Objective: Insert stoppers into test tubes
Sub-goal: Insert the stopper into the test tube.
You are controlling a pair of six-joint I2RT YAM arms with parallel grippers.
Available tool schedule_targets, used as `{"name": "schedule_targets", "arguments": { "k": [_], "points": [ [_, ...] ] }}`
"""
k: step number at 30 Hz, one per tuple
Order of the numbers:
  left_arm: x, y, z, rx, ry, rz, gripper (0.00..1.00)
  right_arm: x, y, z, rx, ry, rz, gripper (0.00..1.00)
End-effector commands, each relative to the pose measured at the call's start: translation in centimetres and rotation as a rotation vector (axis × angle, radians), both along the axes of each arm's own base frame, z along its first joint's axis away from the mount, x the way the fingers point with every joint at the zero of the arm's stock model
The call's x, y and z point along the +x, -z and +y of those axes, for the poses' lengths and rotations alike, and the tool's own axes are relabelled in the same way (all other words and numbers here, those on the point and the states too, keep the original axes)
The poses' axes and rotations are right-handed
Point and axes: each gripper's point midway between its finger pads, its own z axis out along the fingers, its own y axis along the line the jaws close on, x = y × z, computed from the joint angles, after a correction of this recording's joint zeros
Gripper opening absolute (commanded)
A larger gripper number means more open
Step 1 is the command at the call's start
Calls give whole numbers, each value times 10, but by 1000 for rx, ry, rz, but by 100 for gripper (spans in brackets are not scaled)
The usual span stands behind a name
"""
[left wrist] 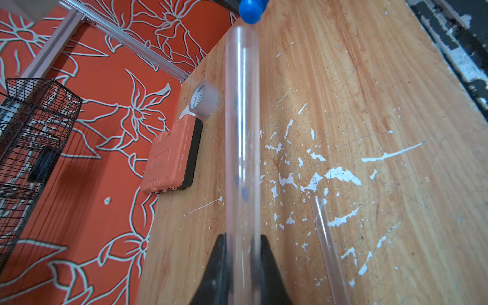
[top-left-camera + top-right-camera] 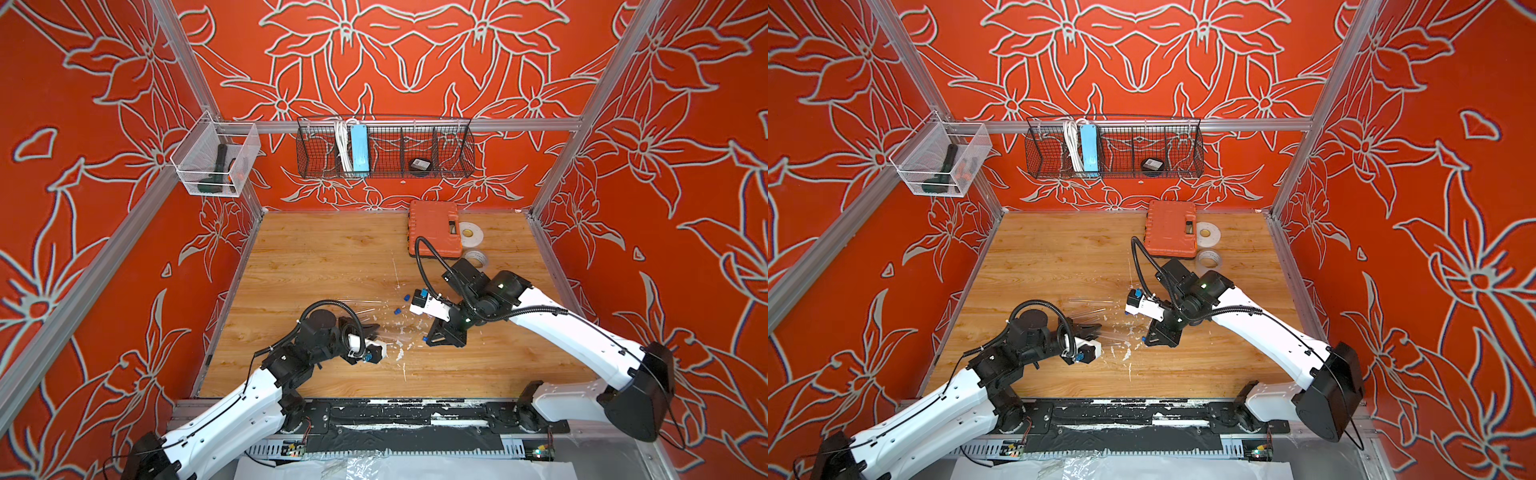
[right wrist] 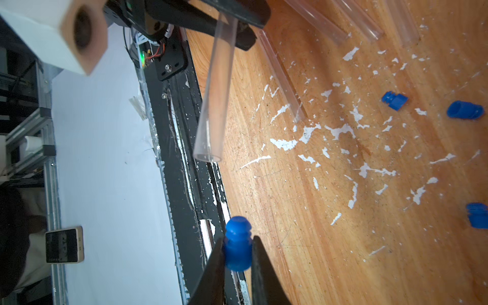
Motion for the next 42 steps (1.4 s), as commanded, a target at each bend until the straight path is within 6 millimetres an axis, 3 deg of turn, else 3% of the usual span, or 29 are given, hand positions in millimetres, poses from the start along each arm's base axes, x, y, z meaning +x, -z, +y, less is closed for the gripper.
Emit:
{"name": "schedule_targets", "arguments": {
  "k": [1,30,37,42],
  "points": [
    [1,1,-2,12,7,-32,0,-6,-13,12,47,-19,42,18],
    [0,-1,-7,10,9,-39,0,-5,-10,36,59,-44,52,18],
    [-3,-8,-10,18,39,-88,0,3,-8,39,20,-52,33,15],
    [-10,-15,-16,36,101,-159,0,13,-18,50,34,-75,3,13]
  ]
}}
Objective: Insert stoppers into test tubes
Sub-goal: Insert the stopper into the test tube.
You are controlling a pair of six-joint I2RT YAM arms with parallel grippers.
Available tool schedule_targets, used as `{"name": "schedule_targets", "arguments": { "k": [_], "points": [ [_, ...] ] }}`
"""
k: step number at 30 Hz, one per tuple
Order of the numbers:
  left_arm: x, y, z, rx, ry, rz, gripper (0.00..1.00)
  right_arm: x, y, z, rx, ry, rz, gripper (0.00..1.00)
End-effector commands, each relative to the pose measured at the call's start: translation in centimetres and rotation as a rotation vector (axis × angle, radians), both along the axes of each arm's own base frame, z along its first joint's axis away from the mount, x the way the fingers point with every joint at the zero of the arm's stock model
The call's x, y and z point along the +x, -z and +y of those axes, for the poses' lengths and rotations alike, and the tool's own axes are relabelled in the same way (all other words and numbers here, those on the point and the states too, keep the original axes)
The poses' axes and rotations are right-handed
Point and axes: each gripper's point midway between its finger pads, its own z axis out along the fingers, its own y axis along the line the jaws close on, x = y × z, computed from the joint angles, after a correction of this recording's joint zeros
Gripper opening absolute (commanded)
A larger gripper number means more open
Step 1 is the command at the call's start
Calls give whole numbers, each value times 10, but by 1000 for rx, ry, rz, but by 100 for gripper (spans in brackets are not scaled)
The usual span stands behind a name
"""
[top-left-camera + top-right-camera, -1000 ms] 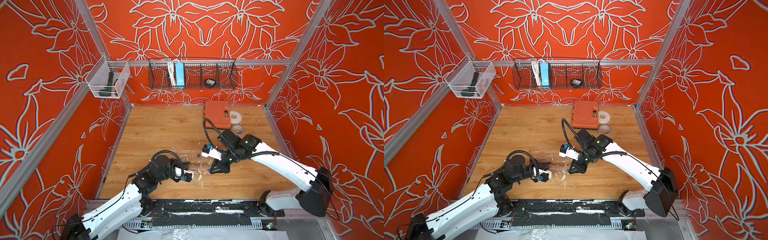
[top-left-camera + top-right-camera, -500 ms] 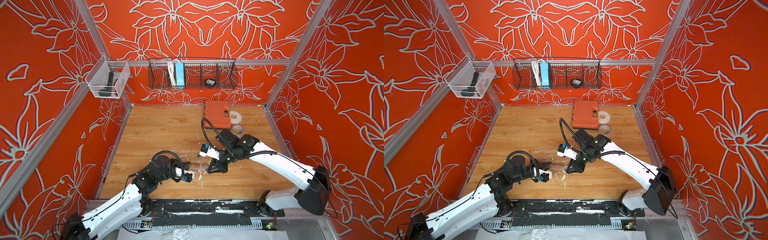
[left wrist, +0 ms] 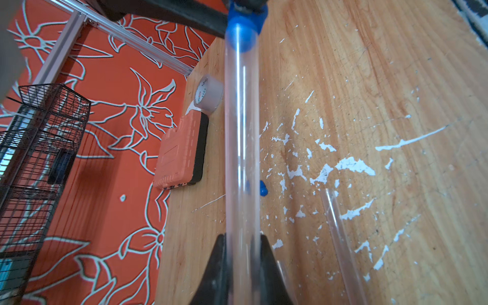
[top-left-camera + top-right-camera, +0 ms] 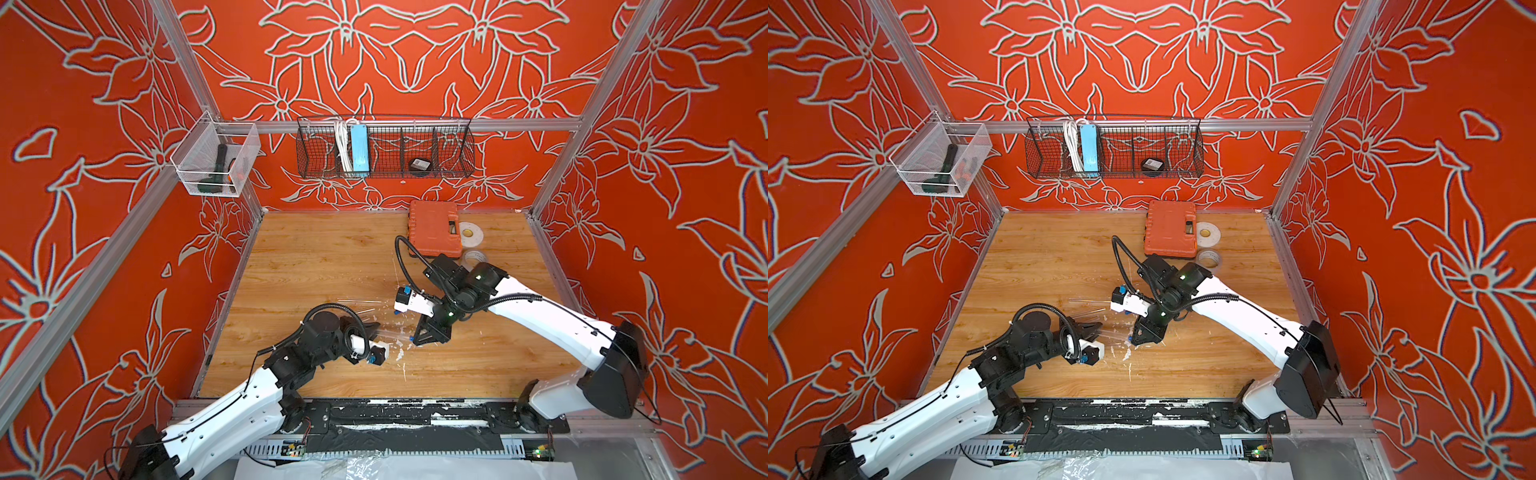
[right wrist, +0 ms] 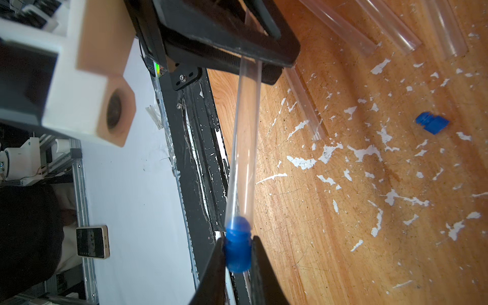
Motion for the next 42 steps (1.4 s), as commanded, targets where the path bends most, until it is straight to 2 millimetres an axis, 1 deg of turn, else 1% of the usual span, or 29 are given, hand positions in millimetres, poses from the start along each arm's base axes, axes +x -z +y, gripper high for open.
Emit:
{"name": "schedule_targets", "arguments": {
  "k": [1,7,13,17,20,23,28,30,33,35,36,37,38,40,41,42],
  "points": [
    [-15,-16,-16,-9,132,-98,0,12,-17,20,76,-45,-69,13],
    [-31,-27,-26,-15,250,-186,0,18,-34,37,141,-65,-73,11],
    [-45,-33,-33,-40,331,-203,0,27,-53,51,214,-62,-106,10],
    [-52,-36,-37,-54,368,-205,0,31,-59,58,254,-51,-119,9],
    [-53,-47,-40,-110,362,-188,0,39,-64,66,290,-24,-140,8],
    [-57,-54,-42,-150,377,-179,0,46,-69,73,323,3,-164,8],
    [-64,-63,-47,-197,415,-162,0,51,-74,76,352,25,-190,9],
    [-65,-63,-48,-198,418,-158,0,51,-74,75,355,26,-196,14],
    [-59,-62,-46,-190,382,-160,0,48,-72,68,349,28,-204,21],
    [-47,-55,-42,-171,312,-155,0,45,-75,61,348,36,-208,31],
    [-41,-49,-39,-149,270,-151,0,44,-77,56,347,45,-212,39],
    [-32,-40,-34,-126,211,-139,0,44,-81,49,353,59,-218,46],
    [-23,-34,-29,-115,147,-124,0,43,-87,41,368,76,-217,51],
    [-14,-26,-22,-108,71,-100,0,45,-102,25,411,131,-226,58],
    [-12,-27,-21,-139,43,-79,0,48,-110,14,430,178,-234,62],
    [-11,-33,-21,-188,20,-58,0,50,-118,4,450,225,-243,64]
  ]
}}
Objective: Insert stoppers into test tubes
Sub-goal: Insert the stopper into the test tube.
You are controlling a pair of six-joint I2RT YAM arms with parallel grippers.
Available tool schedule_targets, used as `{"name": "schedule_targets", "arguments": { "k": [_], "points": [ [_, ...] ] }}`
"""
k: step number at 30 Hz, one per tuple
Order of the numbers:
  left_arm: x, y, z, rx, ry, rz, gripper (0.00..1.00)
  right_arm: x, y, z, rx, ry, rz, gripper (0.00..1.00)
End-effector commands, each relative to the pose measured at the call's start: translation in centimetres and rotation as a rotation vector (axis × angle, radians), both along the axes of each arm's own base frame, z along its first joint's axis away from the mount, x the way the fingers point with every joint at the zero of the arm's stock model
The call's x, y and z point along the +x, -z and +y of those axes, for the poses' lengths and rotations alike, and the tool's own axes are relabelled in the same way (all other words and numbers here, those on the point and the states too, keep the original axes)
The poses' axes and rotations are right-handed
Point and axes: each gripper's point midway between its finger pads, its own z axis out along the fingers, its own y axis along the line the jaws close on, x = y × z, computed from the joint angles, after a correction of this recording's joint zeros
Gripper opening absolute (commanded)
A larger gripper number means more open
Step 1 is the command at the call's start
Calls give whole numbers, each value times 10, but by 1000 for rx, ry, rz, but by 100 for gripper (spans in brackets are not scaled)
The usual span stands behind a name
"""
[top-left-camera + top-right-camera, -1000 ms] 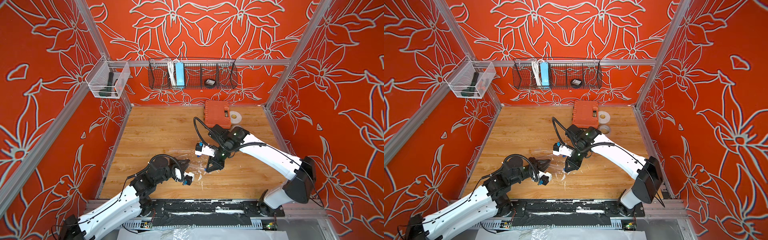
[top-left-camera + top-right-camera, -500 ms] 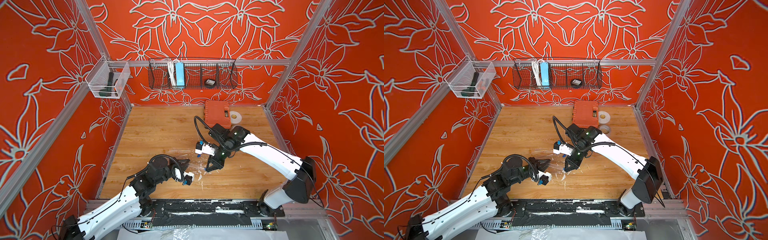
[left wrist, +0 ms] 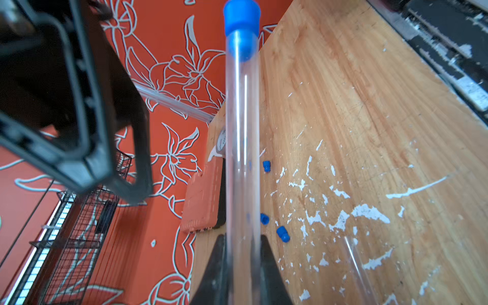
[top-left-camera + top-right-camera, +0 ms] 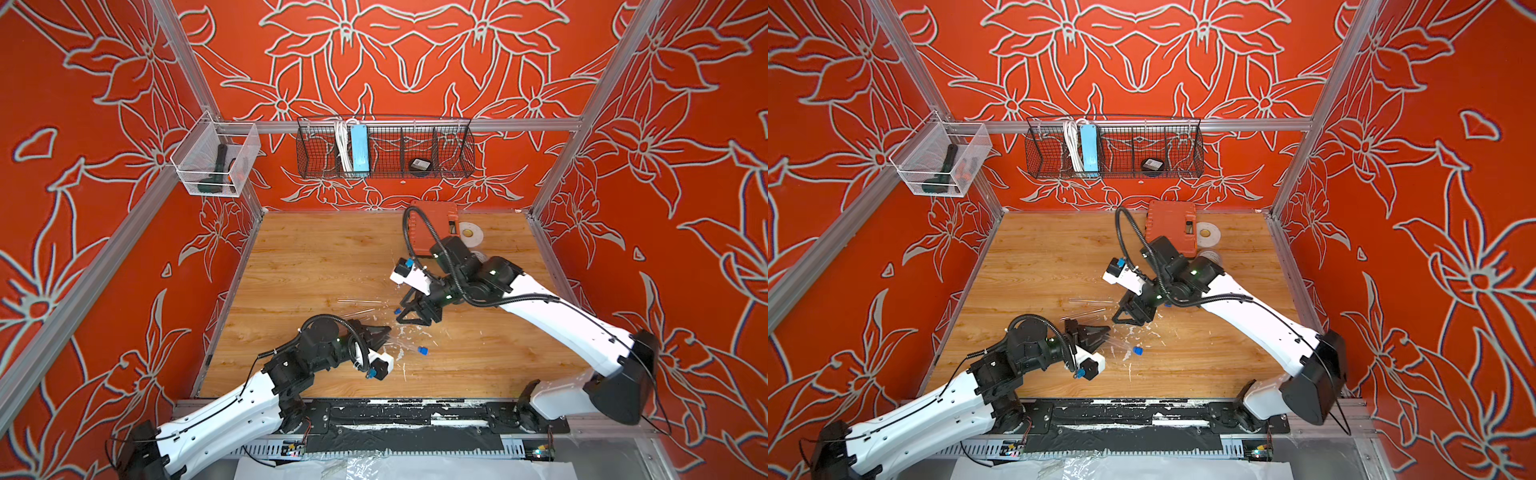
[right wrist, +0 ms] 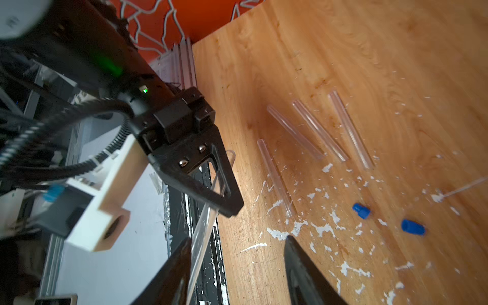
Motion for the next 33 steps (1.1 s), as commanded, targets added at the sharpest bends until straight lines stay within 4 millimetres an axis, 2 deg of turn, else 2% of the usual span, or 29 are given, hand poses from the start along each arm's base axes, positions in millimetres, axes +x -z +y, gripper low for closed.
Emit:
{"name": "schedule_targets", "arguments": {
  "k": [1,2,4,6,8,11,13,19,28,33],
  "points": [
    [8,-16,2,-155,-91,79,0,9,-43,-26,137,140,-41,67],
    [8,-26,2,-229,-101,111,0,14,-47,-35,144,221,-12,69],
    [10,-52,2,-434,-127,212,0,28,-54,-57,149,416,90,67],
    [7,-70,2,-593,-112,297,0,29,-61,-68,173,524,234,65],
    [5,-81,3,-723,-98,374,0,22,-67,-70,190,562,366,66],
    [4,-90,5,-847,-77,462,0,11,-81,-58,262,532,570,69],
    [3,-91,3,-874,-61,499,0,9,-92,-49,334,497,675,71],
    [0,-88,-3,-866,-34,536,0,9,-113,-32,390,405,770,71],
    [0,-94,-4,-885,-20,542,0,-7,-110,-4,344,287,803,61],
    [1,-95,-3,-898,-20,540,0,-16,-108,3,336,252,823,54]
  ]
}}
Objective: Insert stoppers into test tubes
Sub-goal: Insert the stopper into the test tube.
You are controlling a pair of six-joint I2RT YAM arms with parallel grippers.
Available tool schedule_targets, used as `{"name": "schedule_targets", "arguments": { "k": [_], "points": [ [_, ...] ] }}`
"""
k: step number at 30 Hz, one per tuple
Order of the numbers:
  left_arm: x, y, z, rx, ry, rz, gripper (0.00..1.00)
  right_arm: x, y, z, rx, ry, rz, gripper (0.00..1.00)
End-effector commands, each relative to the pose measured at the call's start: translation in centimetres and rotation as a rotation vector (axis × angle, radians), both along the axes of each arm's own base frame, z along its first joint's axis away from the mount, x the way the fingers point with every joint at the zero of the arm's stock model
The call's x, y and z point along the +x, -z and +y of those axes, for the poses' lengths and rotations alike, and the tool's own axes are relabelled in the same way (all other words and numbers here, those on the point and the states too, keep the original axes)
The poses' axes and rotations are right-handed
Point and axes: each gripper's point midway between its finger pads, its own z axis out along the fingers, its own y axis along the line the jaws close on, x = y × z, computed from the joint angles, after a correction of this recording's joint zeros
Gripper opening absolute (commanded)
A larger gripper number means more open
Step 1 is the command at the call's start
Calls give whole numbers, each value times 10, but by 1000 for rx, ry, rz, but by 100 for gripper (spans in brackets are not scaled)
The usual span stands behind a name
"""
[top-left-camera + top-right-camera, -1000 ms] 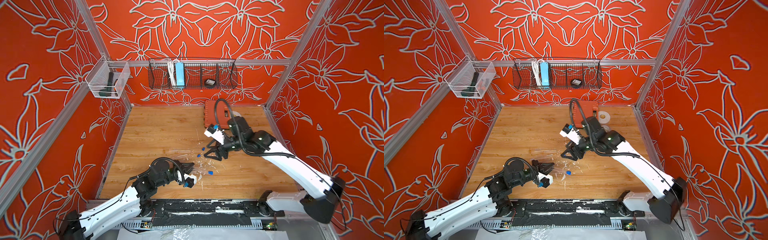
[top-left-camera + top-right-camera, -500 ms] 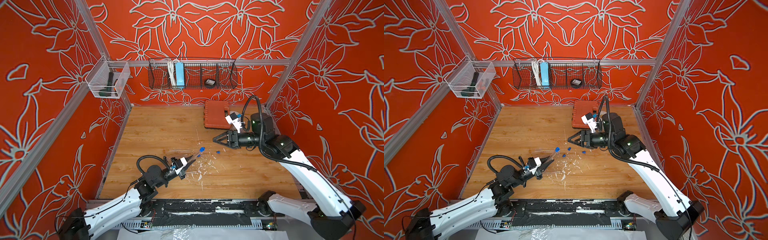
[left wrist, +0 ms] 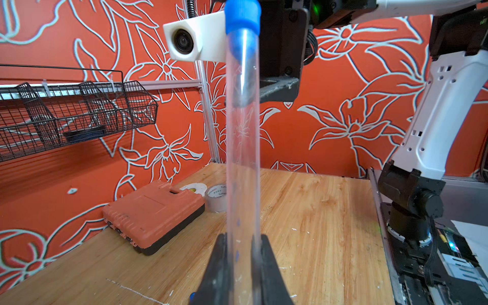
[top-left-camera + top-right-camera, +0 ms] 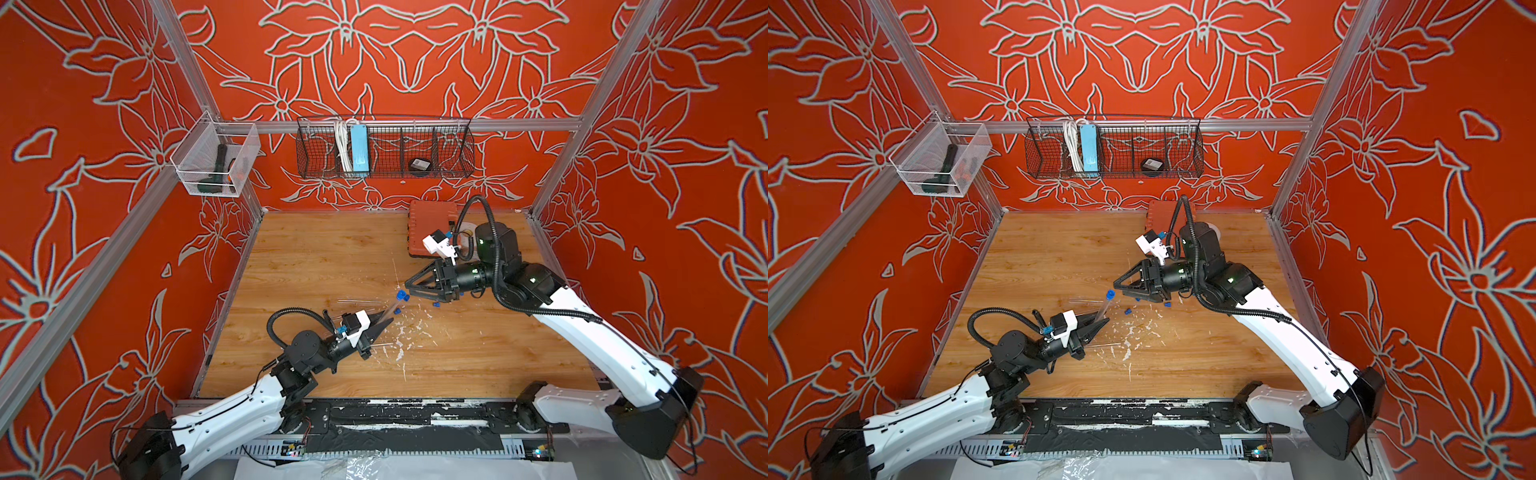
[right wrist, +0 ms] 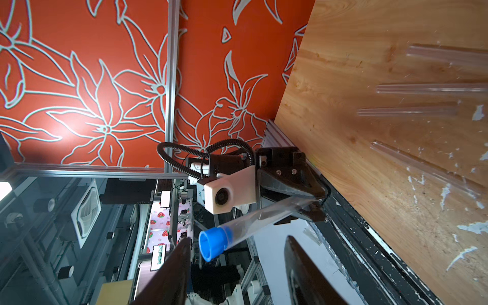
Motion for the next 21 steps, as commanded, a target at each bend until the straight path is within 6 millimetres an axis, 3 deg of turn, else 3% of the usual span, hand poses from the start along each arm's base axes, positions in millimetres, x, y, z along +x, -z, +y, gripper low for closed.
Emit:
{"name": "schedule_targets", "arguments": {
  "k": [1,21],
  "points": [
    [-3,-17,1,-59,13,-24,0,-7,-20,3,60,-34,-24,53],
    [-5,-25,0,-75,27,-49,0,-13,-1,16,35,-81,12,43]
  ]
}}
